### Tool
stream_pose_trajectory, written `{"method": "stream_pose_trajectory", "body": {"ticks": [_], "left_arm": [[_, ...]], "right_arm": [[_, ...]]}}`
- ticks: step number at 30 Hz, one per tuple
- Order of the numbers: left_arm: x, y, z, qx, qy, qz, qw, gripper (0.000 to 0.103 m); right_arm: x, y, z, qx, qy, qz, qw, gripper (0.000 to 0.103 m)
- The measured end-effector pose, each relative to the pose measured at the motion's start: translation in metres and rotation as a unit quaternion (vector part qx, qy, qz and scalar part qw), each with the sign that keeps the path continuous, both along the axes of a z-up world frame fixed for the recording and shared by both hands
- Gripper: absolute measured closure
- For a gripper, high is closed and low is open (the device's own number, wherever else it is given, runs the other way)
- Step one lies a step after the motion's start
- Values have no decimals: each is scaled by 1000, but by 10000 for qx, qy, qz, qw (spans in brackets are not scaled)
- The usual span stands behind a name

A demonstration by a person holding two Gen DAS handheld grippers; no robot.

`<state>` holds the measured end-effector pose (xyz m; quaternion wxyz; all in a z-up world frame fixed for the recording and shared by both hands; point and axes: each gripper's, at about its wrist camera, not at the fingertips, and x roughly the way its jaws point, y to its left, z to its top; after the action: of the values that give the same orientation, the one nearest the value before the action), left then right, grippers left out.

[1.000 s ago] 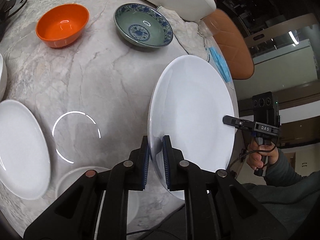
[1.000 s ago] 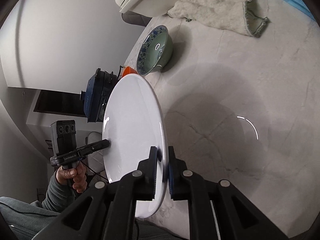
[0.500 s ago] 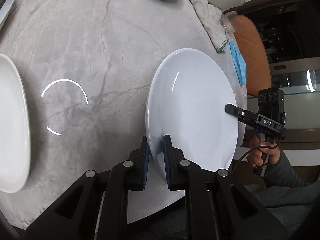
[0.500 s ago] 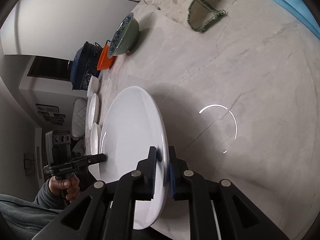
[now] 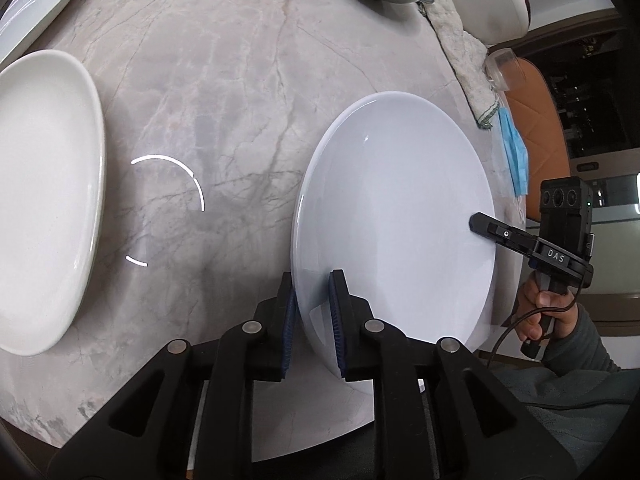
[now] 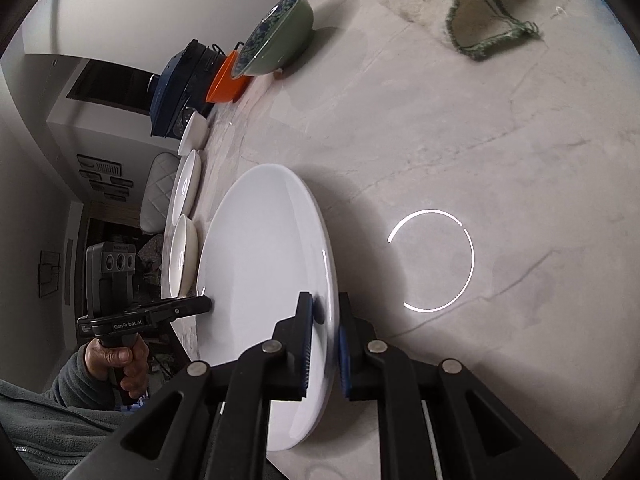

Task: Organize plates and bowls
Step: 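Lower the large plate onto the table and open both grippers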

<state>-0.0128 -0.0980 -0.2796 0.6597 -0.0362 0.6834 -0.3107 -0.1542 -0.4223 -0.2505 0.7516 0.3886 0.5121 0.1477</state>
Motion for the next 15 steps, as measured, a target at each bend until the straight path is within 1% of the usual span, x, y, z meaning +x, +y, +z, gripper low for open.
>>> {"method": "stream_pose_trajectory", "body": {"ticks": [2,6,7,9,10,11,12,13,14,15], "left_arm": [[0,5,0,-8,-26,71,10000,88],[1,10,2,-5,-89,180,9998,86],[1,11,5,1,-155,204,9997,83],[-1,17,12,43,-334,280,9990,68],[-3,20,17,20,-403,351,9986,53],[-5,25,24,-43,-481,446,9978,47],[-7,30,31,-116,-554,544,9969,47],[-10,37,38,-177,-612,646,9959,47],[-14,44,46,-233,-656,765,9946,47],[-18,53,54,-297,-706,916,9928,47]], "right_arm": [[1,2,0,-49,-24,97,9999,90],[4,10,5,-323,-149,259,9990,88],[3,11,7,-442,-195,283,9984,87],[3,13,11,-635,-263,355,9970,85],[3,13,13,-709,-302,356,9964,80],[1,12,15,-776,-347,341,9958,76],[0,11,17,-856,-406,319,9950,65],[-2,9,20,-928,-467,285,9942,59],[-4,7,23,-978,-508,239,9936,48],[-5,4,24,-1012,-515,198,9933,42]]}}
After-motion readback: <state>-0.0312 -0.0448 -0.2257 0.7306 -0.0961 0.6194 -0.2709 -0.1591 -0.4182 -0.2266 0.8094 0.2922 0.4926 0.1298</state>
